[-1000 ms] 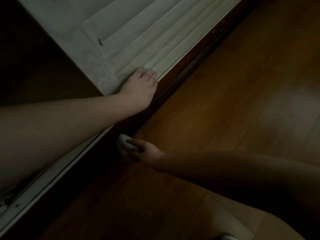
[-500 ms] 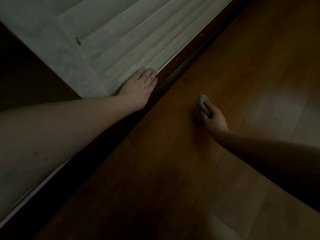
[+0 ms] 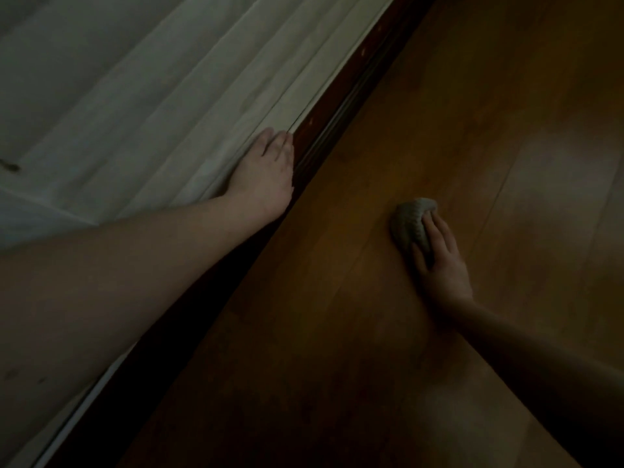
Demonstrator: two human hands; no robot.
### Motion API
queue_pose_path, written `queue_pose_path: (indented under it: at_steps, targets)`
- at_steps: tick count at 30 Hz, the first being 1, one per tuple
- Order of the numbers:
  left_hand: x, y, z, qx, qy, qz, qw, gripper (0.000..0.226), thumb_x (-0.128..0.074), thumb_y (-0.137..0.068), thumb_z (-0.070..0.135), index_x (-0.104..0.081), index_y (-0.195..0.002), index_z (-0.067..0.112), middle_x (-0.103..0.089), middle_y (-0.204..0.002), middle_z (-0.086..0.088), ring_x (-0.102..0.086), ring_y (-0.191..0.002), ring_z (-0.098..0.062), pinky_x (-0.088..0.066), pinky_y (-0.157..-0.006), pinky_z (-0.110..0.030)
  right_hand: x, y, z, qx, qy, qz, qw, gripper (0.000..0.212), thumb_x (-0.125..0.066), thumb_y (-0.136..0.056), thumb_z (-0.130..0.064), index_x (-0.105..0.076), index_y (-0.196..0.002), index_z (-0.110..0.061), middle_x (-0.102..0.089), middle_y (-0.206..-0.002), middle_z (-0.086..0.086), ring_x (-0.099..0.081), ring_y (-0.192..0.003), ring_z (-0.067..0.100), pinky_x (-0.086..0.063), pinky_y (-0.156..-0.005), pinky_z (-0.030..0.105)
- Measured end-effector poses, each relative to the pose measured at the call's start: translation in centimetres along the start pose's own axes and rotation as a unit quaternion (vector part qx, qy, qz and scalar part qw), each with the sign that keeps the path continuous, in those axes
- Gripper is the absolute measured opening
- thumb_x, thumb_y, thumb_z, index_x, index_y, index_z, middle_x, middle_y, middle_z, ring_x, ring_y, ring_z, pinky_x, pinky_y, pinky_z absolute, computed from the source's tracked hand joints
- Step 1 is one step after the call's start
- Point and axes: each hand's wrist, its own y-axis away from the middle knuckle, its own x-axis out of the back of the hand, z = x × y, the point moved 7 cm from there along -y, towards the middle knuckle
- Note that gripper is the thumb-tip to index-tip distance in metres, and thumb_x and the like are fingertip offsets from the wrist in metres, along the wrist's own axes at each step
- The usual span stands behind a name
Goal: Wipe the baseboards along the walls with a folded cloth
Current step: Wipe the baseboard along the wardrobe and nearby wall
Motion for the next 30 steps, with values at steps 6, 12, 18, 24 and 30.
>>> queue_pose_path:
  at_steps: [6,12,18,24,30]
  targets:
    - [0.5,0.1,-1.2,-0.044,0.014,-0.048,0.998,0.066,-0.015,-0.104,0.040,-0.002,-0.155,0.000,-0.007,-0.164,-0.016,-0.005,-0.152,-0.027,0.001,-0.123,-0.046,-0.3,0.4,0.0,0.006,0.017,-0.008,1.000,0.072,-0.058,-0.095,-0.044,-0.015,-0.153,-0.045,-0.012,-0.162,-0.017,-0.021,-0.141,0.003,-0.031,-0.104,0.031]
    - [3.2,0.6,-2.9,-0.089,0.065,-0.121,0.987,0.067,-0.025,-0.103,0.042,-0.002,-0.157,0.010,-0.008,-0.165,-0.010,-0.007,-0.152,-0.023,-0.001,-0.122,-0.042,-1.3,0.0,0.4,0.033,0.014,-0.028,0.999,0.072,-0.049,-0.095,-0.045,-0.012,-0.156,-0.038,-0.006,-0.164,-0.013,-0.027,-0.144,0.016,-0.031,-0.107,0.031]
    - [6.9,0.0,-6.2,-0.102,0.005,-0.117,0.988,0.065,-0.026,-0.104,0.041,-0.004,-0.157,0.010,-0.004,-0.166,-0.011,-0.003,-0.152,-0.024,-0.001,-0.121,-0.044,-1.9,-0.3,1.1,0.033,0.002,-0.056,0.998,0.071,-0.041,-0.094,-0.048,-0.009,-0.157,-0.037,-0.011,-0.164,-0.005,-0.027,-0.146,0.020,-0.030,-0.112,0.034]
    - [9.4,-1.6,-10.3,-0.095,-0.060,-0.039,0.993,0.064,-0.027,-0.103,0.040,-0.010,-0.157,0.010,-0.006,-0.165,-0.013,-0.007,-0.152,-0.027,-0.005,-0.121,-0.042,-1.9,-0.4,1.6,0.029,0.011,-0.043,0.999,0.075,-0.052,-0.092,-0.043,-0.011,-0.155,-0.040,-0.007,-0.164,-0.016,-0.027,-0.146,0.015,-0.031,-0.112,0.034]
    - [10.0,-4.6,-10.9,-0.063,-0.101,0.009,0.993,0.059,-0.018,-0.105,0.035,-0.006,-0.157,0.009,-0.001,-0.165,-0.014,-0.002,-0.152,-0.030,0.001,-0.121,-0.047,-0.3,-1.0,0.5,0.011,-0.009,-0.045,0.999,0.073,-0.067,-0.090,-0.023,-0.030,-0.152,-0.028,-0.027,-0.160,-0.003,-0.031,-0.143,0.016,-0.034,-0.113,0.040]
